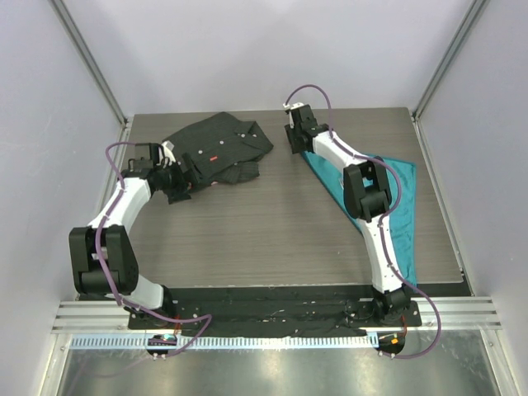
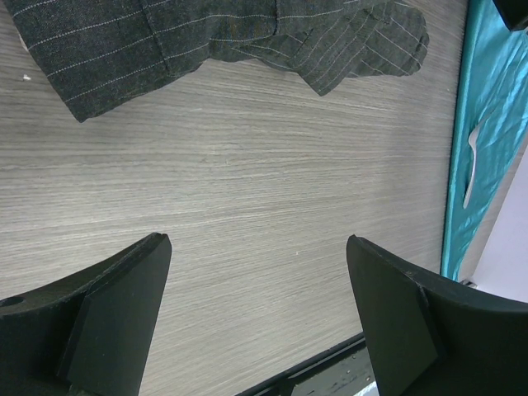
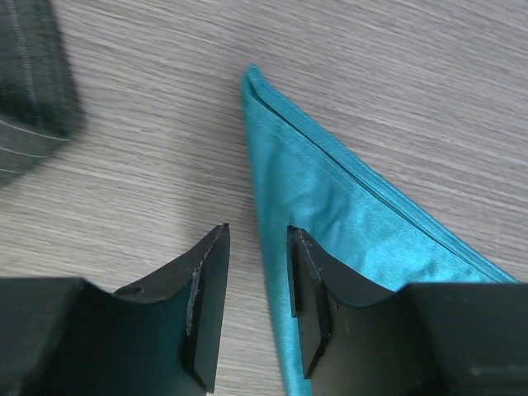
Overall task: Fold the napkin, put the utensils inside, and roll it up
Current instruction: Place the utensil onto the napkin
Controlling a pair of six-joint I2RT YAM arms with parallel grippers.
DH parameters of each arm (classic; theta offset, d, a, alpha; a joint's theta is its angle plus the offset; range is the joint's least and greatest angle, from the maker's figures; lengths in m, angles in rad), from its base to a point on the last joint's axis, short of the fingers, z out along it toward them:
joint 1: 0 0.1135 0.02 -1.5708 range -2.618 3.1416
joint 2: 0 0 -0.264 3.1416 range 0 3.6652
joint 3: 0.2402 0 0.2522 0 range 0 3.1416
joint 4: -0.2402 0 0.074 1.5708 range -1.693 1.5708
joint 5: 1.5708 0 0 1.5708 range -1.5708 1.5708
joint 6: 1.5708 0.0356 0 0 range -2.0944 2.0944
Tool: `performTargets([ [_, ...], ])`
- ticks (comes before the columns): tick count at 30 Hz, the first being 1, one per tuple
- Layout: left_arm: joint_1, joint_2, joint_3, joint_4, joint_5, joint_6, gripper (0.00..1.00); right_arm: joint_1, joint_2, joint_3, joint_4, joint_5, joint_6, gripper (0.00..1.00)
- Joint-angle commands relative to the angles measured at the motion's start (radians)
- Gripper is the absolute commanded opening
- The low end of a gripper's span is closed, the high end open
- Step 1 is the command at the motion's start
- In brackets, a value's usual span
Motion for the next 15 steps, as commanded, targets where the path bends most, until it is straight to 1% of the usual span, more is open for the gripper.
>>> performTargets([
  [1, -0.004, 0.006, 0.033, 0.0, 0.021, 0.017, 0.93, 0.008, 0.022, 0.067, 0.042, 0.024, -0.01, 0.41],
  [9, -0.004, 0.011, 0.033, 0.002, 0.023, 0.014, 0.93, 0.01, 0.074, 0.126, 0.028, 0.036, -0.016, 0.38],
  [15, -0.002, 0.012, 0.033, 0.002, 0.026, 0.014, 0.93, 0.008, 0.091, 0.136, 0.01, 0.056, -0.028, 0.35],
])
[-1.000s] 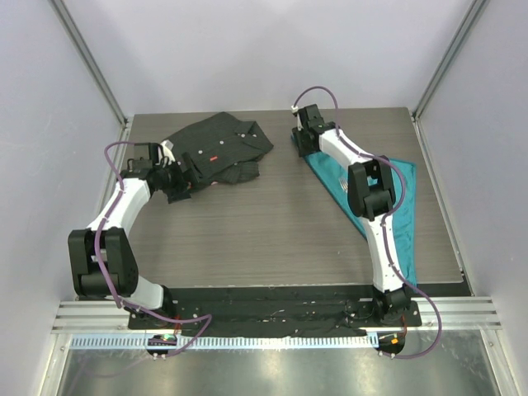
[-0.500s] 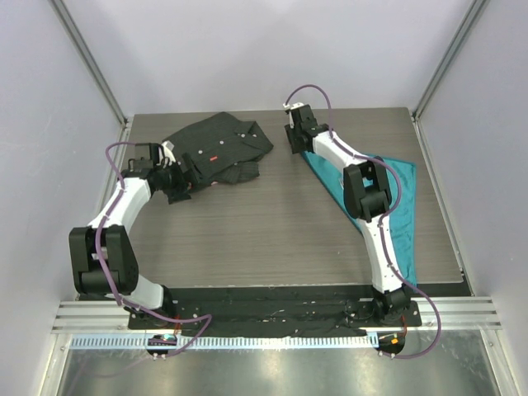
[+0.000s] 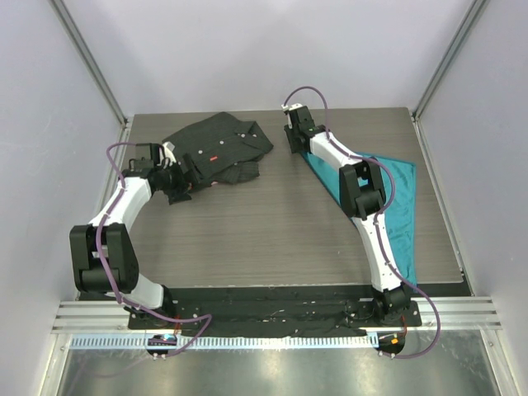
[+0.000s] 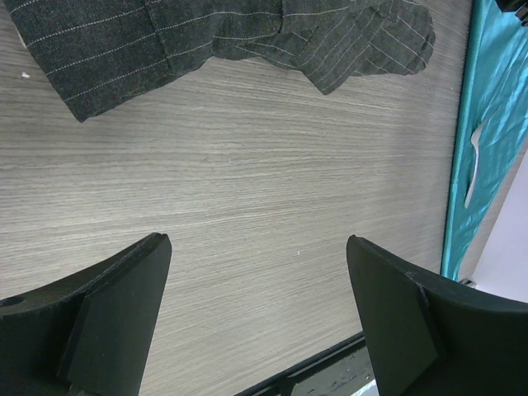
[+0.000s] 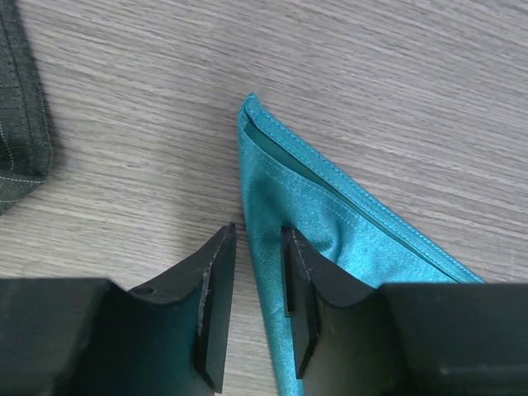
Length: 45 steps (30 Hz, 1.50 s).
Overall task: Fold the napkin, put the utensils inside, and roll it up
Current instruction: Fold the napkin
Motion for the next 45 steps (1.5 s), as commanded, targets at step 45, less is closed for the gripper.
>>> performTargets([
  [45, -0.004, -0.008, 0.036, -0.003, 0.024, 0.022, 0.93, 0.077, 0.132, 0.263, 0.118, 0.004, -0.147, 0.01],
])
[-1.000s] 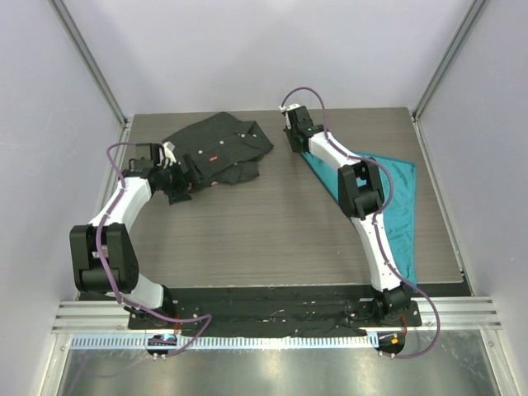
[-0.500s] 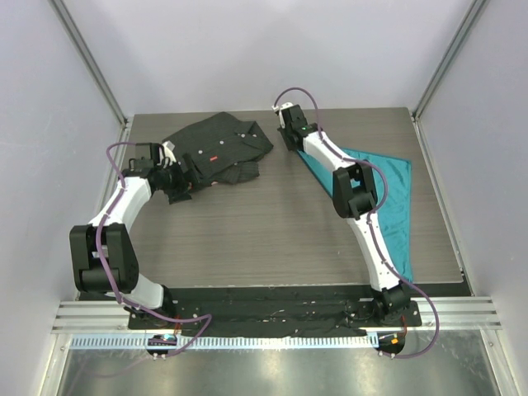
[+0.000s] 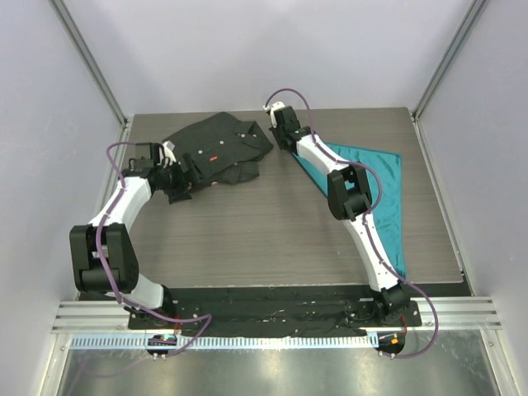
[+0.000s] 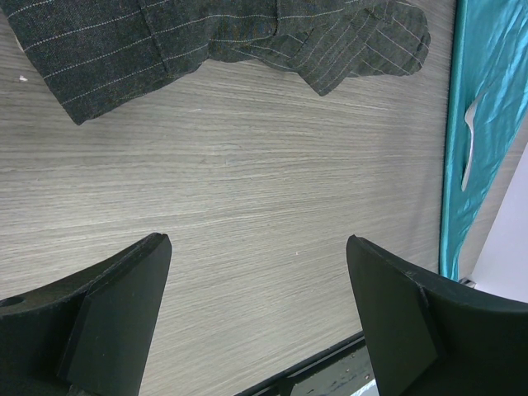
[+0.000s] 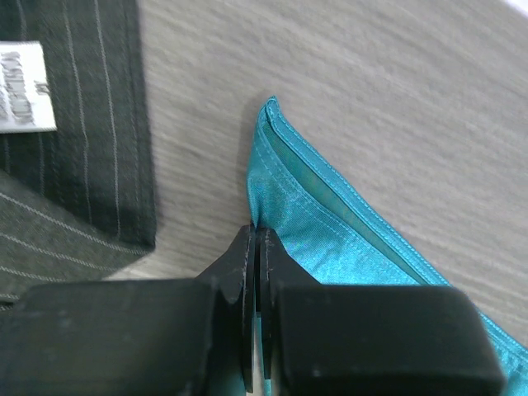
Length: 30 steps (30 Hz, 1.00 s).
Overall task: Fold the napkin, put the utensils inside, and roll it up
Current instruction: Fold the napkin
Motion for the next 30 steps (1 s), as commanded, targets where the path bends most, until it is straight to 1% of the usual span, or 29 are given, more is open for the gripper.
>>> performTargets([
  [1, -0.004, -0.008, 0.031, -0.001, 0.017, 0.022, 0.93, 0.01, 0.002, 0.054, 0.114, -0.025, -0.034, 0.01],
  [5, -0.002, -0.008, 0.031, -0.003, 0.012, 0.022, 0.93, 0.012, -0.001, 0.055, 0.146, -0.044, -0.047, 0.01],
  [7, -0.004, -0.01, 0.031, -0.003, 0.012, 0.024, 0.93, 0.015, -0.004, 0.054, 0.154, -0.044, -0.05, 0.06],
  [9, -0.004, -0.011, 0.031, -0.001, 0.012, 0.022, 0.93, 0.018, -0.019, 0.051, 0.16, -0.044, -0.05, 0.17],
  [10, -0.002, -0.011, 0.031, -0.001, 0.012, 0.022, 0.94, 0.024, -0.027, 0.051, 0.157, -0.024, -0.051, 0.24],
  [11, -0.002, -0.013, 0.031, -0.001, 0.013, 0.024, 0.94, 0.035, -0.056, 0.045, 0.148, -0.012, -0.059, 0.39],
  [12, -0.002, -0.014, 0.03, 0.002, 0.012, 0.024, 0.94, 0.045, -0.08, 0.031, 0.146, -0.001, -0.077, 0.47],
  [14, -0.004, -0.018, 0.028, 0.002, 0.012, 0.025, 0.95, 0.073, -0.134, -0.044, 0.149, 0.033, -0.088, 0.57],
  [15, -0.002, -0.018, 0.028, 0.002, 0.013, 0.024, 0.95, 0.079, -0.204, -0.078, 0.151, 0.033, -0.078, 0.63],
  [17, -0.004, -0.022, 0.028, 0.003, 0.01, 0.024, 0.95, 0.087, -0.286, -0.188, 0.153, 0.033, -0.055, 0.66],
  [18, -0.004, -0.024, 0.027, 0.002, 0.009, 0.022, 0.95, 0.09, -0.364, -0.227, 0.151, 0.037, -0.033, 0.68],
  [20, -0.004, -0.033, 0.025, 0.003, 0.001, 0.024, 0.95, 0.092, -0.457, -0.352, 0.124, 0.05, 0.05, 0.68],
  [21, -0.002, -0.036, 0.025, 0.002, -0.005, 0.022, 0.95, 0.092, -0.554, -0.401, 0.111, 0.054, 0.076, 0.68],
  [22, -0.005, -0.039, 0.023, 0.002, -0.017, 0.024, 0.95, 0.09, -0.6, -0.505, 0.084, 0.065, 0.144, 0.68],
  [23, -0.007, -0.048, 0.022, 0.0, -0.025, 0.025, 0.95, 0.09, -0.646, -0.559, 0.065, 0.082, 0.174, 0.69],
  [24, -0.007, -0.051, 0.023, -0.003, -0.031, 0.03, 0.95, 0.09, -0.7, -0.665, 0.042, 0.103, 0.223, 0.69],
  [25, -0.011, -0.053, 0.025, -0.006, -0.036, 0.032, 0.95, 0.084, -0.79, -0.719, -0.014, 0.103, 0.301, 0.69],
  [26, -0.013, -0.056, 0.026, -0.007, -0.039, 0.033, 0.95, 0.081, -0.841, -0.77, -0.047, 0.109, 0.335, 0.69],
  [27, -0.015, -0.056, 0.025, -0.009, -0.039, 0.033, 0.95, 0.069, -0.885, -0.869, -0.079, 0.131, 0.378, 0.7],
  [28, -0.019, -0.056, 0.026, -0.009, -0.036, 0.033, 0.95, 0.053, -0.968, -0.915, -0.149, 0.136, 0.413, 0.7],
  [29, -0.021, -0.054, 0.028, -0.007, -0.033, 0.03, 0.95, 0.037, -1.005, -0.96, -0.185, 0.134, 0.488, 0.7],
  [30, -0.024, -0.053, 0.03, -0.009, -0.03, 0.032, 0.95, 0.017, -1.04, -1.044, -0.221, 0.128, 0.524, 0.7],
])
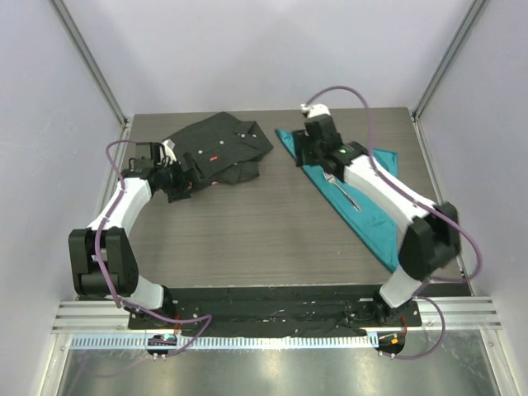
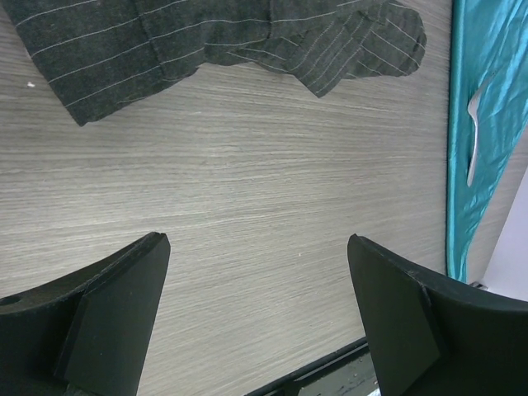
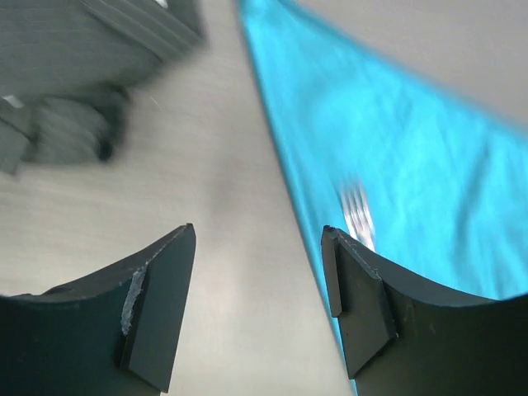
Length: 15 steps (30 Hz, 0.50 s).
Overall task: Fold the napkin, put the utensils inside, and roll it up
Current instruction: Fold the napkin
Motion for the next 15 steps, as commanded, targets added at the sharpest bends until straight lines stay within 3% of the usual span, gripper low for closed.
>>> performTargets([
  [1, -0.012, -0.033, 0.03, -0.009, 0.002, 0.021, 0.95, -0.13, -0.21, -0.25, -0.263, 0.041, 0.282, 0.7],
  [6, -0.05, -0.035, 0.033, -0.01, 0.008, 0.019, 0.94, -0.348, -0.431, -0.523, -0.333, -0.075, 0.425, 0.7],
  [12, -0.092, -0.038, 0.033, -0.016, -0.016, 0.027, 0.94, -0.547, -0.554, -0.691, -0.371, -0.18, 0.551, 0.73],
  [15, -0.118, -0.035, 0.034, -0.018, -0.022, 0.027, 0.94, -0.571, -0.58, -0.711, -0.364, -0.171, 0.552, 0.72],
])
